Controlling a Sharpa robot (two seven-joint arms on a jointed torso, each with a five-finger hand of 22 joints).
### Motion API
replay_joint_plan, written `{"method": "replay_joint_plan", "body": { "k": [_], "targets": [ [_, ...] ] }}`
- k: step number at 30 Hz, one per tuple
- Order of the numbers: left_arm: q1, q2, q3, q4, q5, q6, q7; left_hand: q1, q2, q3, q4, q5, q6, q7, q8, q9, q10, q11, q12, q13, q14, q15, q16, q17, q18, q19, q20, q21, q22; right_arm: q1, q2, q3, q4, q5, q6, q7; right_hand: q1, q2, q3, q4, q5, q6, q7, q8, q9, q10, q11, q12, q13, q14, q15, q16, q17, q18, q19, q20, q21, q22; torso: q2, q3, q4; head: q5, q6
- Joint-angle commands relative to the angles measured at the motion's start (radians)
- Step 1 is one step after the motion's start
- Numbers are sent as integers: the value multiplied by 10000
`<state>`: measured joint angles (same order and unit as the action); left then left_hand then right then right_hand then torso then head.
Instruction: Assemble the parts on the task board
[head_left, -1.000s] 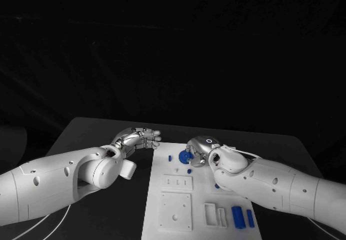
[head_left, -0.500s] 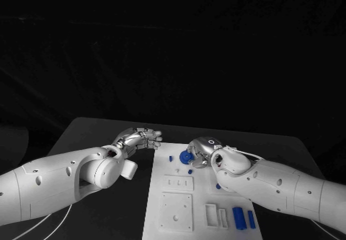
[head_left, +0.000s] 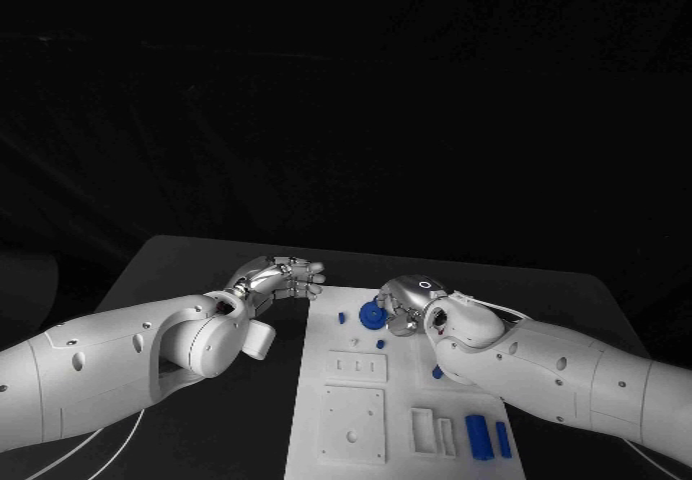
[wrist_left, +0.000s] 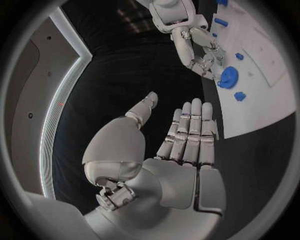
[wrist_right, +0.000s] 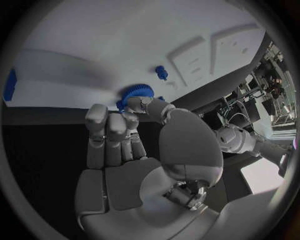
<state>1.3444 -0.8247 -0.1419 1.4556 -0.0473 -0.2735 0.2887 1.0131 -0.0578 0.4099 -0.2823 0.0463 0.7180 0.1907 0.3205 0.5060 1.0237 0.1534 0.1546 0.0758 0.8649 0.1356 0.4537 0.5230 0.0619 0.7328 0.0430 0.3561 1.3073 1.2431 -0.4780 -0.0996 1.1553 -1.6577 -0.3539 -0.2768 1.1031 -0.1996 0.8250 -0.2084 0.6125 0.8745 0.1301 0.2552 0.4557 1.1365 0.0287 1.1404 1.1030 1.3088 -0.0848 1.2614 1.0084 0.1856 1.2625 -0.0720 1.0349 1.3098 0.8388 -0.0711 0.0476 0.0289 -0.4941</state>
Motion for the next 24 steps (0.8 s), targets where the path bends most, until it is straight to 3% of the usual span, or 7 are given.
{"method": "replay_joint_plan", "body": {
  "k": [1, 7, 24],
  "targets": [
    [5, -4, 7, 30, -33, 100, 70, -76, 5, 31, 22, 43, 90, 25, -43, 2, 10, 18, -72, -18, 41, 47, -47, 9, 145, -33, -26, -67, 141, -50, -72, -59, 22, 74, 478, 52, -146, 180, 115, -208, 218, -176, 163, -12, -34, 9, 39, 35, -20, 21, 85, -52, 16, 762, -3, 77, 69, 143, -10, -1, -10, -35, -1],
    [5, -19, 7, 48, -33, 106, 72, -75, 4, 32, 19, 43, 83, 27, -49, 1, -2, 20, -82, -21, 40, 46, -48, 10, 145, -34, -27, -67, 141, -52, -182, -64, 138, 74, 431, 50, -332, 299, 272, -364, 422, -139, 162, 1, -56, 28, 34, 52, -45, 43, 72, -59, 26, 762, 29, 104, 83, 134, -1, 1, -13, -31, 20],
    [5, -63, 6, 60, -33, 110, 78, -67, 6, 36, 13, 43, 77, 29, -55, 0, -11, 23, -91, -23, 40, 46, -49, 10, 146, -35, -28, -69, 141, -102, -434, -64, 485, 64, 272, -1, -431, 355, 381, -440, 541, -78, 161, 28, -66, 40, 33, 64, -64, 56, 72, -63, 35, 762, 51, 109, 86, 126, 6, 1, -12, -9, 20]
  ]
}}
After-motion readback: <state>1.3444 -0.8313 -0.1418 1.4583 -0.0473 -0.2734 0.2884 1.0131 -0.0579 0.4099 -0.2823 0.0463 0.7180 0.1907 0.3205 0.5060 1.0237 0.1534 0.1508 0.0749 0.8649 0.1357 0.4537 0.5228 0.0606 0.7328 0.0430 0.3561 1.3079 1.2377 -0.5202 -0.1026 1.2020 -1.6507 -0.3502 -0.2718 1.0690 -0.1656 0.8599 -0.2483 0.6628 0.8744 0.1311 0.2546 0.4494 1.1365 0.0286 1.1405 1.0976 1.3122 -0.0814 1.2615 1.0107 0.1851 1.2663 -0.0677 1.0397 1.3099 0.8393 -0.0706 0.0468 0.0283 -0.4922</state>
